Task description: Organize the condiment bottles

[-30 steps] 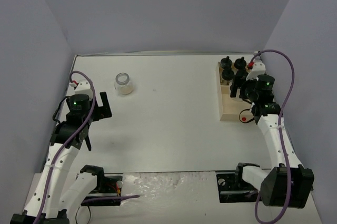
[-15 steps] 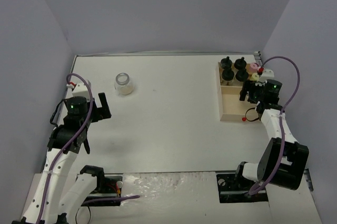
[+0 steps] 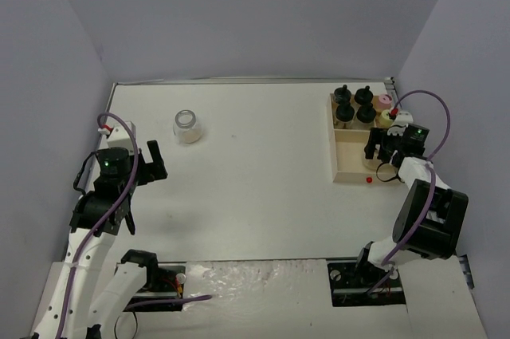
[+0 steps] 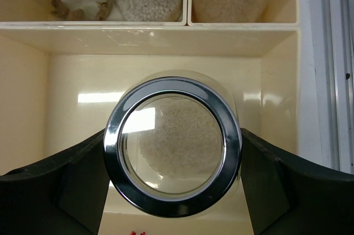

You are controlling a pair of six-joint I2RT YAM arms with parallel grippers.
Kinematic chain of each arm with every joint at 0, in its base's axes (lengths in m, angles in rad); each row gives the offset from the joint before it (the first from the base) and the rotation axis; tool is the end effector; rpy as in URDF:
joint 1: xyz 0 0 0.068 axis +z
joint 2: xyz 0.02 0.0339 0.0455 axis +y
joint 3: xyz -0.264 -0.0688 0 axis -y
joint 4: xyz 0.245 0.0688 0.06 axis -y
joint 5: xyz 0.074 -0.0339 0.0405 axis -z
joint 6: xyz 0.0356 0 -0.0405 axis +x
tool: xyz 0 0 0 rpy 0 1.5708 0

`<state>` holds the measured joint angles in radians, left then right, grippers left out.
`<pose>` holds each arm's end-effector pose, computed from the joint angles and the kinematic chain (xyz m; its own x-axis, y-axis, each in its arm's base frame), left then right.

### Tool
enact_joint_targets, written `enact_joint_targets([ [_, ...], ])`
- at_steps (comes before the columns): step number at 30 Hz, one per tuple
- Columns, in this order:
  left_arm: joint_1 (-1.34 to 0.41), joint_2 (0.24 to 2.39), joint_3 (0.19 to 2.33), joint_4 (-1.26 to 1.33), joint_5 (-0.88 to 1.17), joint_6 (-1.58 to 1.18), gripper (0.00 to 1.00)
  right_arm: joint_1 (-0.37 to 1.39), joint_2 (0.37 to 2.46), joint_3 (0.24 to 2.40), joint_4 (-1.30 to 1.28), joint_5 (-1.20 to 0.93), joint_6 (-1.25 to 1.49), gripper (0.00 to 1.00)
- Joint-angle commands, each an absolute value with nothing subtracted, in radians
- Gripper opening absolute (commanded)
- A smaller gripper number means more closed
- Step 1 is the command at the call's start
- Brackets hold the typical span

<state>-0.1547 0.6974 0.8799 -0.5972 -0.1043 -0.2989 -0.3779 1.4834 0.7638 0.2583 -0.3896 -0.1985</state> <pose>0.1466 -0.0191 0.3424 -0.3979 -0.2344 -0.8870 -0.0608 0.9714 -0.2294 0.2992 -0.1042 0.2125 -0.4106 -0.0333 -0.9112 -0.0569 0.9983 -0.0108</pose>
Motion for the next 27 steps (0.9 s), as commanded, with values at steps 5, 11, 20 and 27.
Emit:
enact_joint_targets([
  [5,-0.152,0.697,0.911,-0.56,-0.109,-0.293,0.97,-0.414,1.507,0.837,0.353,-0.409,-0.248,0.08],
  [11,-0.152,0.698,0.911,-0.558,-0.107,-0.293,0.97,-0.426,1.552,0.874,0.323,-0.432,-0.262,0.23],
  [20,-0.152,0.698,0.91,-0.559,-0.102,-0.293,0.97,-0.427,1.512,0.895,0.291,-0.458,-0.259,0.74],
  [27,-0.152,0.698,0.908,-0.557,-0.107,-0.292,0.97,-0.426,1.451,0.922,0.255,-0.472,-0.236,0.93],
])
